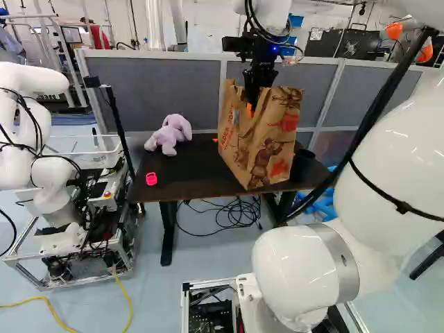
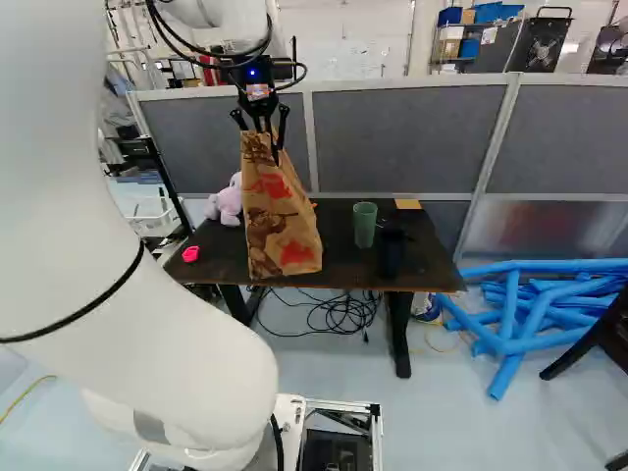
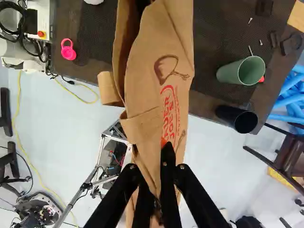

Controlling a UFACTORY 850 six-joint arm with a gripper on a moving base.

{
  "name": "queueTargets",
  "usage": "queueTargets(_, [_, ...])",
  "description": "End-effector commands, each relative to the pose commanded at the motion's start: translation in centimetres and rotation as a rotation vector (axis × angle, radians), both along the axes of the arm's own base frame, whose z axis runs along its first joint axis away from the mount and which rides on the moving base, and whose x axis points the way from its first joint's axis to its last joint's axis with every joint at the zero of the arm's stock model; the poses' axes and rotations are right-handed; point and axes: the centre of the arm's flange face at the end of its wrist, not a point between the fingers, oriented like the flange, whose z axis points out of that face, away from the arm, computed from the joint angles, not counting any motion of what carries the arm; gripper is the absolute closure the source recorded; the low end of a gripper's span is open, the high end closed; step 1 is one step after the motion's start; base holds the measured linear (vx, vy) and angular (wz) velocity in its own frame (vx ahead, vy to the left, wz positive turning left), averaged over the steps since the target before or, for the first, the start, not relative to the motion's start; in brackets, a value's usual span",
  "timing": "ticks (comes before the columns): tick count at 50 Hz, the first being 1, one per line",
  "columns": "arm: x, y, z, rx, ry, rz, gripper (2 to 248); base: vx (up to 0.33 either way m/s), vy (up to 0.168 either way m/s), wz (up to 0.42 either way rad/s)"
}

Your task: Pick up the bag on the ground and place it on the table

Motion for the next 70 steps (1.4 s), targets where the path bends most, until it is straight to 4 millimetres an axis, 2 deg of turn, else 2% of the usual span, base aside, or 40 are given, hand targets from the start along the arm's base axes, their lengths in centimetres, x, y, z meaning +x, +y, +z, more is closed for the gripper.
queueTargets(31, [2.2, 1.2, 0.0, 0.0, 0.002, 0.026, 229, 0.006, 0.003, 0.001])
queueTargets(70, [6.2, 2.9, 0.1, 0.03, -0.001, 0.046, 229, 0.0, 0.0, 0.0])
